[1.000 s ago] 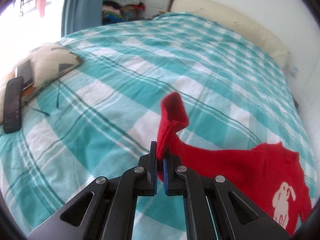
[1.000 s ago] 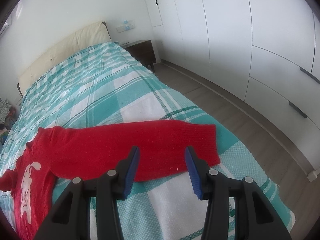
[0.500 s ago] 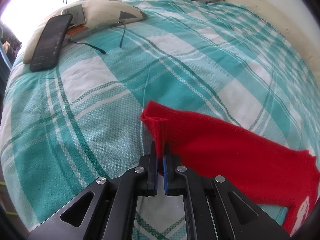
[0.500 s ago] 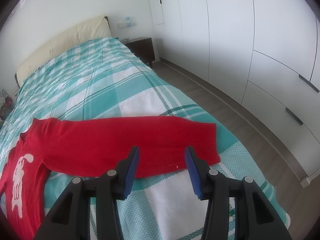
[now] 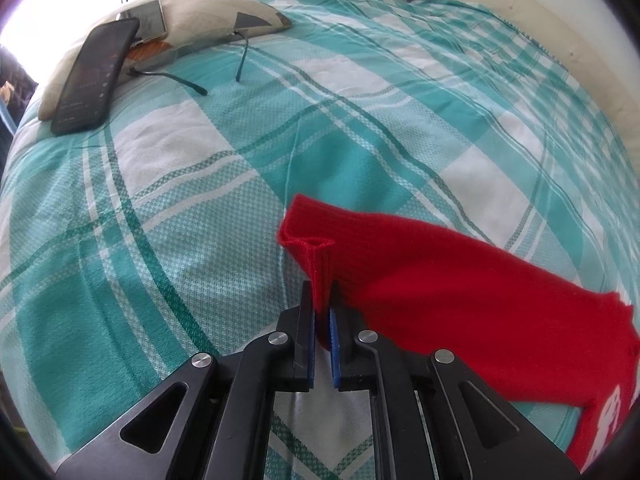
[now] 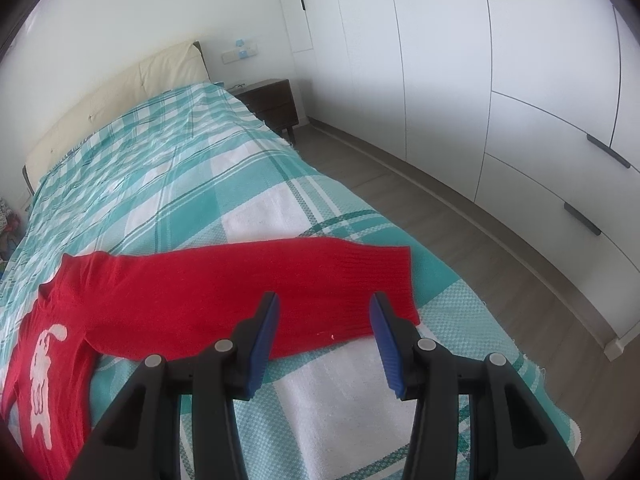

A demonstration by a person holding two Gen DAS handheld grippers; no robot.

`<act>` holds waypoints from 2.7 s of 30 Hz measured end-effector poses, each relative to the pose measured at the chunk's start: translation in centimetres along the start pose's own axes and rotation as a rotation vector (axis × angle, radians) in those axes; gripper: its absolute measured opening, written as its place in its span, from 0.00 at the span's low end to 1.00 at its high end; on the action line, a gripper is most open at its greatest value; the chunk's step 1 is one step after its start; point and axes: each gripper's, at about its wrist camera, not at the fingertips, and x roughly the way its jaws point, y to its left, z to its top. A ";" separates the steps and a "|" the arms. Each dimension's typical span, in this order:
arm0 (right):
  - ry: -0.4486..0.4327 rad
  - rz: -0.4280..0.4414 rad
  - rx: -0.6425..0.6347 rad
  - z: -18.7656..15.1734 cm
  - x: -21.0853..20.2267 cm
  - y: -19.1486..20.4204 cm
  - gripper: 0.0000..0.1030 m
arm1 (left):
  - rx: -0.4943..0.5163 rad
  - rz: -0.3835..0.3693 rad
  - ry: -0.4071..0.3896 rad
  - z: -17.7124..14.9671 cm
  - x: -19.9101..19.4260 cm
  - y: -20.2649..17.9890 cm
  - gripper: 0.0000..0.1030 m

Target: Fold small clothes

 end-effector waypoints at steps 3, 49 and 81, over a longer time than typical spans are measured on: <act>-0.002 -0.009 0.006 0.0 -0.1 -0.3 0.47 | 0.006 -0.001 -0.006 -0.1 -0.6 -0.1 0.25; -0.093 0.215 -0.109 -2.6 -3.1 4.3 0.71 | 0.411 -0.211 -0.268 -8.5 -9.2 -11.0 0.94; -0.094 0.217 -0.179 -3.2 -2.9 5.9 0.71 | 0.470 -0.341 -0.273 -9.1 -9.7 -11.2 0.99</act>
